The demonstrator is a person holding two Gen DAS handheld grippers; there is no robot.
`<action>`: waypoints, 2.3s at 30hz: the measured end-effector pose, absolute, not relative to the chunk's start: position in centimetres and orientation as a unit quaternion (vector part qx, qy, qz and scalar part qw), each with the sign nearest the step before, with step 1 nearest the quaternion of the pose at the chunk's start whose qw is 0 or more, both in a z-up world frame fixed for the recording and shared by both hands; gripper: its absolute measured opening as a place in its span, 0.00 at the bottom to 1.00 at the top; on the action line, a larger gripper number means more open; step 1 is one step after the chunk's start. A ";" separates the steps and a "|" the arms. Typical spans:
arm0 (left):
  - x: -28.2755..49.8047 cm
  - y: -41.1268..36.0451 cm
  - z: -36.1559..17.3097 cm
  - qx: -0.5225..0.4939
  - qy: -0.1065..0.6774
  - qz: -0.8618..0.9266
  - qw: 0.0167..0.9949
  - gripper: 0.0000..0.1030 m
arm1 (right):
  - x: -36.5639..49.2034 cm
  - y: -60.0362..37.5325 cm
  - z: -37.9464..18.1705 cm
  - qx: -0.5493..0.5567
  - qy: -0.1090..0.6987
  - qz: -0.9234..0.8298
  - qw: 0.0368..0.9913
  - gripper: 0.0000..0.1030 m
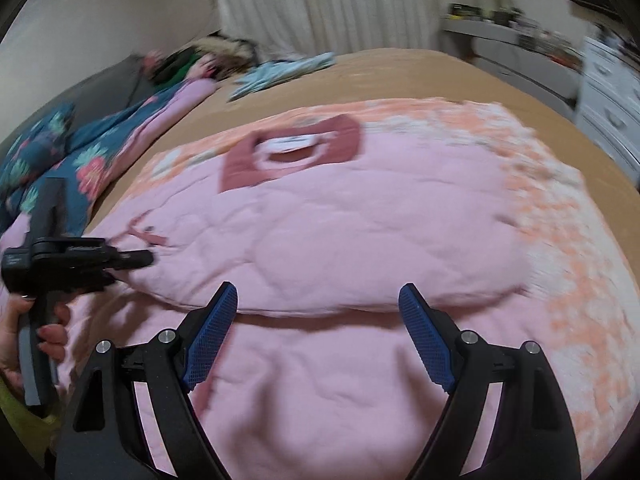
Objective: Fold large clothes
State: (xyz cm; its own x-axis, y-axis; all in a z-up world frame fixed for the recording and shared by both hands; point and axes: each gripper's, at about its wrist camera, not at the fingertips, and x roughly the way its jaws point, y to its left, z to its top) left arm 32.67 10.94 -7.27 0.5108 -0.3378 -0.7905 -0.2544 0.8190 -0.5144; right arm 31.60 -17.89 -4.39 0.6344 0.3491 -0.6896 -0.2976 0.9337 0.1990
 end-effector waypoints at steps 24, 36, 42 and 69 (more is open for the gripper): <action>36.0 12.9 -8.6 -0.183 0.498 0.014 0.848 0.17 | 36.7 -21.0 -3.9 0.031 0.400 0.138 0.906 0.80; 35.9 12.8 -8.9 -0.165 0.498 0.012 0.852 0.22 | 42.0 -20.1 -8.8 0.024 0.477 0.104 0.873 0.79; 35.7 12.6 -9.0 -0.158 0.499 0.010 0.852 0.28 | 42.6 -21.2 -11.1 0.047 0.488 0.092 0.866 0.78; 30.6 15.1 -3.4 -0.168 0.474 0.054 0.862 0.91 | 35.9 -19.4 -2.6 0.069 0.408 0.119 0.902 0.94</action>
